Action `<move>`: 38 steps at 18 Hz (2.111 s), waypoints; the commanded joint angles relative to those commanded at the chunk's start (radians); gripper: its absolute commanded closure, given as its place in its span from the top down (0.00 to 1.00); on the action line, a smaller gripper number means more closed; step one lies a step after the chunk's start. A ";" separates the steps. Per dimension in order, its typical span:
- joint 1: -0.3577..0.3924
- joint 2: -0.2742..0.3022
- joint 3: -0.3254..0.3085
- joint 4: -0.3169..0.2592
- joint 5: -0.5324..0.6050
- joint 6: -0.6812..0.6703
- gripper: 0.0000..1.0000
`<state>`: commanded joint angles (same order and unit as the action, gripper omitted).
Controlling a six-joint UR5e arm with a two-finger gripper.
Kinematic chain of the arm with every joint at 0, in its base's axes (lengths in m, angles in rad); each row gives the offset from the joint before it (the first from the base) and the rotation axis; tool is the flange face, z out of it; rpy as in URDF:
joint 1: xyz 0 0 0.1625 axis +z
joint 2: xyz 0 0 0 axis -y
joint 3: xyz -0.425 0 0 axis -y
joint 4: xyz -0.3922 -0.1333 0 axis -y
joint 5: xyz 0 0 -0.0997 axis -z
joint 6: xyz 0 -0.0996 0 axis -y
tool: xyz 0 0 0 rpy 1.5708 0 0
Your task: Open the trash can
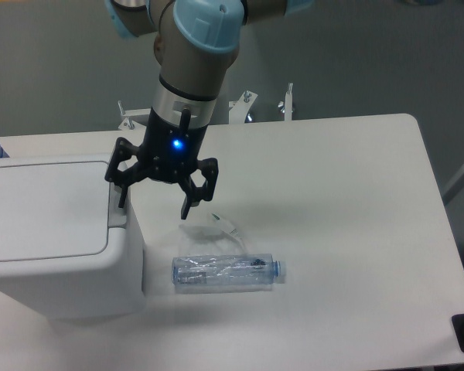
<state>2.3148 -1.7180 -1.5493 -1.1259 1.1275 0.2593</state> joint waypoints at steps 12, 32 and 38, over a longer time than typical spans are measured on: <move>-0.012 -0.009 -0.005 0.003 0.006 0.003 1.00; 0.024 -0.029 0.173 0.005 0.021 0.034 1.00; 0.127 -0.028 0.244 0.003 0.242 0.162 1.00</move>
<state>2.4419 -1.7457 -1.3054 -1.1229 1.3693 0.4215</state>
